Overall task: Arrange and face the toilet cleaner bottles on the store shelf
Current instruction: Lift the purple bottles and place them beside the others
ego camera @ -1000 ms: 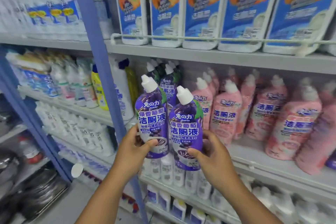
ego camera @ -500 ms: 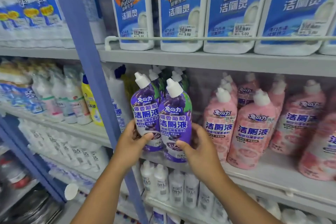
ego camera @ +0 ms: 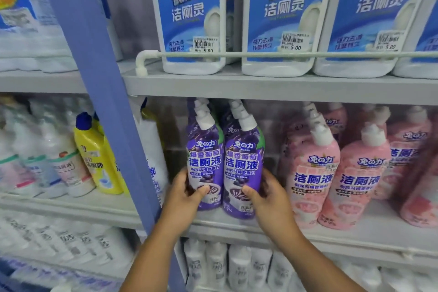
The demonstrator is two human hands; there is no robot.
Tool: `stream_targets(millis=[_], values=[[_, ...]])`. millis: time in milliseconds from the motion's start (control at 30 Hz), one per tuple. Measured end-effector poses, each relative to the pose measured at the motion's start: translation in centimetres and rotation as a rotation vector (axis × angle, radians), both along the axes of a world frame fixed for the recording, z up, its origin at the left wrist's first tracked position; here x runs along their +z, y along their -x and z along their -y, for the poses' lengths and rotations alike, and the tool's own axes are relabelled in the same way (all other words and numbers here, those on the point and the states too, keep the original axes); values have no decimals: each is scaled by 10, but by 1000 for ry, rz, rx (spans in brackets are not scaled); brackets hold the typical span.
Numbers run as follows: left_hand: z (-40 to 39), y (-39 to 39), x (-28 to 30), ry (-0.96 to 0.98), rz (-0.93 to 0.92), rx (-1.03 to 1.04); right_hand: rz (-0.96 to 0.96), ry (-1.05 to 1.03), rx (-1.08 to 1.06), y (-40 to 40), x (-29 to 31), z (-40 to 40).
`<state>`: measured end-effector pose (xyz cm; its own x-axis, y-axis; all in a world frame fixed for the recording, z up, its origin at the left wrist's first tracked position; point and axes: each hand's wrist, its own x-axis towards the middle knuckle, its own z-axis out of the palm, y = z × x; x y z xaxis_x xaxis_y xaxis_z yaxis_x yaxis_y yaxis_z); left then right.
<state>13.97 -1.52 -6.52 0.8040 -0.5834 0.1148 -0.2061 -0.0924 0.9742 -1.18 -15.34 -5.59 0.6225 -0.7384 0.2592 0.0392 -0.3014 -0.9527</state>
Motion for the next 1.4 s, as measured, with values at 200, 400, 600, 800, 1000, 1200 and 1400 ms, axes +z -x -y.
stream_targets(millis=[200,400,600,800,1000,1200,1400], values=[[3,-9,-13,-105,217,105,-209,317,-185,-9,-2,1],[11,-8,-14,-77,194,161,-183,314,-115,-25,-5,4],[17,-8,-10,-108,233,186,-231,225,-35,-30,-7,10],[18,-11,-6,-109,258,167,-264,211,-30,-35,-9,13],[18,-12,-5,-178,280,150,-302,209,-21,-33,-4,11],[17,-12,-3,-229,256,139,-336,185,-10,-32,2,5],[14,-7,-2,-267,263,151,-399,186,-49,-28,4,-1]])
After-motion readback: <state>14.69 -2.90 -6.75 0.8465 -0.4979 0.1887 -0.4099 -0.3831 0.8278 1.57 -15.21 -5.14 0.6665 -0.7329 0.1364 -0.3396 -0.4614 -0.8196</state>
